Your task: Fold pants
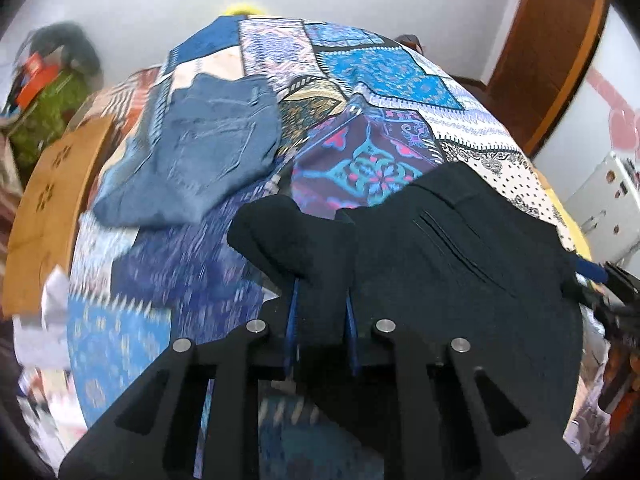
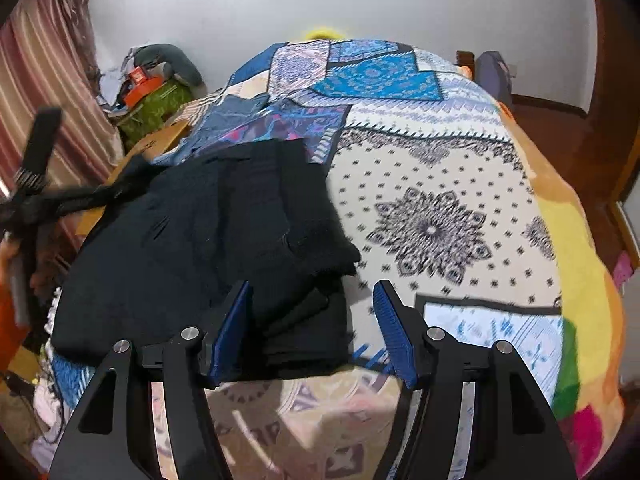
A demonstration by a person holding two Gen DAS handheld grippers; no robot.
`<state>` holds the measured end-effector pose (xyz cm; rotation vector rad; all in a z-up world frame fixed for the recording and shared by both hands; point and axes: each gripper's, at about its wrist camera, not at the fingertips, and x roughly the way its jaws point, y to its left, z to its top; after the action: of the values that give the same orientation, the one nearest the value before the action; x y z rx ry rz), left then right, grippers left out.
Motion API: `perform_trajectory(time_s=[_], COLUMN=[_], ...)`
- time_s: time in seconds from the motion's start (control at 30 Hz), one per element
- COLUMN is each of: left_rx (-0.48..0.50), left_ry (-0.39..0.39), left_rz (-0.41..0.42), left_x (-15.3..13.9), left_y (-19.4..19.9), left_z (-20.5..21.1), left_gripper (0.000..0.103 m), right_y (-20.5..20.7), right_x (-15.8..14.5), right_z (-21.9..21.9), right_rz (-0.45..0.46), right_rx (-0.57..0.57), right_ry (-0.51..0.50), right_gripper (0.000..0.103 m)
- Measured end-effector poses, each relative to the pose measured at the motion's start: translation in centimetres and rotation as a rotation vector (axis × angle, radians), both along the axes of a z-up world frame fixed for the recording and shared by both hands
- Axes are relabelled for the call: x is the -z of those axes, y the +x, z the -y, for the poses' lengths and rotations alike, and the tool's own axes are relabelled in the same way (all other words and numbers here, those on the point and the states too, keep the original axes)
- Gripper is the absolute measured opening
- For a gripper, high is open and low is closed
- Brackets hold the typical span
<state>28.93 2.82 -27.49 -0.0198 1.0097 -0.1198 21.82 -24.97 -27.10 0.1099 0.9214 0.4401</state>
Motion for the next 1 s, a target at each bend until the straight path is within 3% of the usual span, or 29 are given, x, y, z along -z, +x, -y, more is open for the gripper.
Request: perform_trajectory(time_s=[0.17, 0.33, 0.43, 0.7, 0.87, 1.0], left_rx=[-0.064, -0.137, -0.143, -0.149, -0.135, -0.145], left_ry=[0.024, -0.023, -0.008, 0.025, -0.009, 0.123], left_rz=[0.009, -0.006, 0.006, 0.040, 0.051, 0.117], left_x=[-0.5, -0.8, -1.0, -1.1, -2.5, -4.4], left_y=[-4.2, -7.5, -8.8, -10.8, -11.5, -11.3], left_z=[0.2, 0.8, 2.1, 5.2, 3.9, 2.6], left_gripper=[0.020, 0.020, 0.020, 0.021, 0.034, 0.038], right_y=[-0.9, -3.3, -4.9, -6.9, -6.0, -5.7], right_x=[-1.9, -3.2, -3.5, -1.9, -0.9, -0.9], right_z=[0.5, -0.4, -1.5, -3.5, -2.7, -2.9], right_rz=[0.034, 0.046, 0.047, 0.043, 0.030, 0.052], right_rx=[0.019, -0.025, -0.068, -0.125, -0.136, -0.164], right_ry=[0.022, 0.060, 0.066, 0.012, 0.004, -0.033], right_gripper=[0.059, 0.059, 0.059, 0.059, 0.059, 0.059])
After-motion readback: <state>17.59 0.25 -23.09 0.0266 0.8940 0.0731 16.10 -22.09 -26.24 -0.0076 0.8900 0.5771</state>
